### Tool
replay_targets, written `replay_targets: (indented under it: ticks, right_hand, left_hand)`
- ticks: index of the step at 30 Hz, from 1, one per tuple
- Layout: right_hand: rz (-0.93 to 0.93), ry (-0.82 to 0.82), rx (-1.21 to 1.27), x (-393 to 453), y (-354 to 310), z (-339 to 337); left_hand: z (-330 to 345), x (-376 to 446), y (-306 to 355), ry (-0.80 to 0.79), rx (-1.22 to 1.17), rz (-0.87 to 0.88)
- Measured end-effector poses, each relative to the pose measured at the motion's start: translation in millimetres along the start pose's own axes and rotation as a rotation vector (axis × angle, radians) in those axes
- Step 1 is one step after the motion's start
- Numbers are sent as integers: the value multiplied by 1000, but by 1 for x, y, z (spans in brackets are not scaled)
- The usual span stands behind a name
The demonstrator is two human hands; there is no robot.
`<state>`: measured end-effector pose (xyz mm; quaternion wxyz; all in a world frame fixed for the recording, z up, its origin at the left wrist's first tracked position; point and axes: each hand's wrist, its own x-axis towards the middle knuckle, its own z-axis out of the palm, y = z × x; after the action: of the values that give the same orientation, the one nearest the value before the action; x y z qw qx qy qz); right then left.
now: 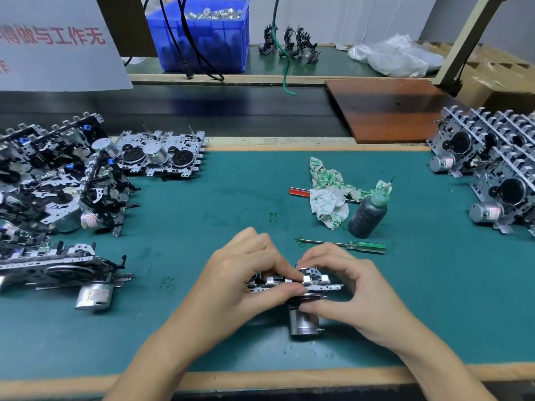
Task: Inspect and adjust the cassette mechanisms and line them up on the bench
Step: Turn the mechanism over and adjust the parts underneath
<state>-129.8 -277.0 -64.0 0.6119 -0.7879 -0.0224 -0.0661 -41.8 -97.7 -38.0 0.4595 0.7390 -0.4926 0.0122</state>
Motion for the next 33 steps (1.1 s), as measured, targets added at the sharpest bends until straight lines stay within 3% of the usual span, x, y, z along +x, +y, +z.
replay_targets:
  ticks: [3, 7, 11, 15, 19, 24, 27, 33]
  right_hand:
    - [-5, -30, -154, -5, -2, -4]
    - [-229, 189, -621, -16, 3, -13]
    - [-328, 244, -785, -22, 10, -9]
    - [-284, 204, -781, -19, 7, -15]
    - [-303, 168, -990, -20, 4, -13]
    - [-287, 232, -974, -14, -6, -23]
    - [-328, 181, -950, -13, -3, -17]
    - [-210, 81, -763, -15, -17, -27]
  left_hand:
    - [0, -1, 0, 4, -14, -10]
    - [0, -1, 0, 2, -18, -9]
    - [1, -2, -1, 4, -23, -5]
    - [1, -2, -2, 11, -28, 3]
    - [1, -3, -2, 17, -32, 2]
    - [0, -3, 0, 9, -40, -9]
    - [0, -3, 1, 13, -46, -14]
    - [-2, -2, 3, -2, -37, -31]
